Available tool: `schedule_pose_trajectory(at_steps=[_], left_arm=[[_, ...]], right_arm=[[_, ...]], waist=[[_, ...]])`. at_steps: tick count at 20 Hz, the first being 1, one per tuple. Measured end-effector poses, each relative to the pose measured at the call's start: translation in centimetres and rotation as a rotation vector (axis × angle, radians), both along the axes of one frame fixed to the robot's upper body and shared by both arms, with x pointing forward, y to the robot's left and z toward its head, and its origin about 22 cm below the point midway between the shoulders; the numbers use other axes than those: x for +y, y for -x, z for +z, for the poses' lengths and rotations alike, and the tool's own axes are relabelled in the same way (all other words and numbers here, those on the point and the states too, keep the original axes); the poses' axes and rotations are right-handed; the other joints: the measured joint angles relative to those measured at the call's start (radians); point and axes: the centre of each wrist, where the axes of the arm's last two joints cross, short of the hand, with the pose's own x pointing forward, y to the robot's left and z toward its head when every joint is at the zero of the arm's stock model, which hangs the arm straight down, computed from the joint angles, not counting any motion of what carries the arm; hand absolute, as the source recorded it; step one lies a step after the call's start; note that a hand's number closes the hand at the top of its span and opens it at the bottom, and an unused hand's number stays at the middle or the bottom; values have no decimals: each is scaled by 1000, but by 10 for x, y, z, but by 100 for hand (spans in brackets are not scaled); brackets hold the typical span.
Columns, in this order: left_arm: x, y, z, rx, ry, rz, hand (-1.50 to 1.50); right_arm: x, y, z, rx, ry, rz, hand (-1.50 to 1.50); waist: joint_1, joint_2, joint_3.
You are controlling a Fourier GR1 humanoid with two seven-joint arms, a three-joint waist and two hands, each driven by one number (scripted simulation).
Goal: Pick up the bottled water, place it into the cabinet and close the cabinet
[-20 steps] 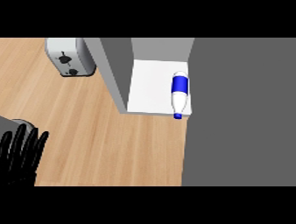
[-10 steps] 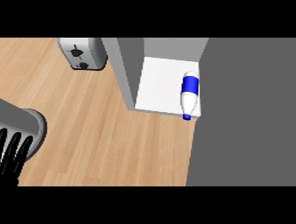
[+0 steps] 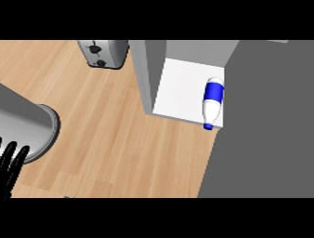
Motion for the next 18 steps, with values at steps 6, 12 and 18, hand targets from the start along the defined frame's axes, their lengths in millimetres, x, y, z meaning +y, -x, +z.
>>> schedule_pose_trajectory(at_steps=[6, 12, 18], left_arm=[[6, -2, 4, -6, -15, -29, -150], [12, -5, 6, -8, -27, -42, -150], [18, -8, 8, -9, -36, -45, -150]], right_arm=[[-4, -13, 6, -86, 68, 76, 150], [-1, -25, 13, -158, 121, 135, 150], [2, -34, 20, -211, 178, 195, 150]], waist=[[45, 2, -4], [58, -1, -9], [55, 0, -12]])
